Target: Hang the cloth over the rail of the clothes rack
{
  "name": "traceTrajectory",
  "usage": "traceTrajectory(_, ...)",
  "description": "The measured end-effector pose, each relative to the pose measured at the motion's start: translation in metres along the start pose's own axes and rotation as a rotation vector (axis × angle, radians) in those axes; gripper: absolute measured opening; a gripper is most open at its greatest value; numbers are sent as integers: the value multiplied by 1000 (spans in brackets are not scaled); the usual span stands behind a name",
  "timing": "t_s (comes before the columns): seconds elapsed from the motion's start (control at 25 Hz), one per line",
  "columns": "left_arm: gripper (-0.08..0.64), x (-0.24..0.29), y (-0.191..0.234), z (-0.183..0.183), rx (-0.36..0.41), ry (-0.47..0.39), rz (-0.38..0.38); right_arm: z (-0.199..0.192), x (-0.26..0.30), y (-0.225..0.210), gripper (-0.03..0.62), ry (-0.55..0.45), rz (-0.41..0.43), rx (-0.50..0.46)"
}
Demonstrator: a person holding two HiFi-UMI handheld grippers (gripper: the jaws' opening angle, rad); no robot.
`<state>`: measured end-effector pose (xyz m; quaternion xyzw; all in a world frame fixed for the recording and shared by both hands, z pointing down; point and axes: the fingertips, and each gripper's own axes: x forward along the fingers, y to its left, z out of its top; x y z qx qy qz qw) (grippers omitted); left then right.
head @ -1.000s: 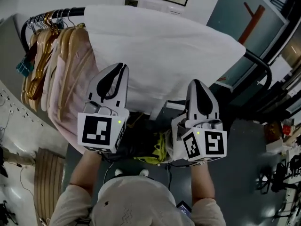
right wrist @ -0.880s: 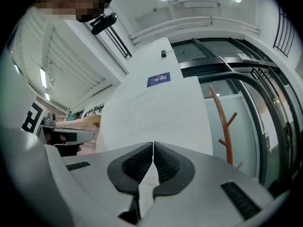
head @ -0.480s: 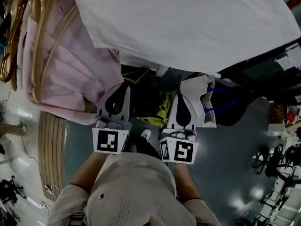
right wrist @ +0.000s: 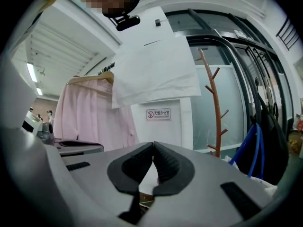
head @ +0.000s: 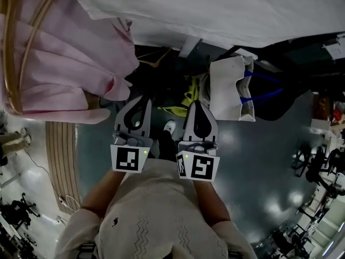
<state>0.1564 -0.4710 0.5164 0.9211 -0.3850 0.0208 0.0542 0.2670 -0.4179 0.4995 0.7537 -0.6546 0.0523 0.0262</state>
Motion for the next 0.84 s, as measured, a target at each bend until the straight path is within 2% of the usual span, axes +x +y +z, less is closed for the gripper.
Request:
traceTrajectory(0.56, 37, 10, -9, -13, 17, 13, -26, -23, -2, -4, 18, 52, -12, -15)
traceTrajectory(0.84, 37, 11, -1, -10, 41, 34, -15, -17, 2, 1, 18, 55, -14, -23)
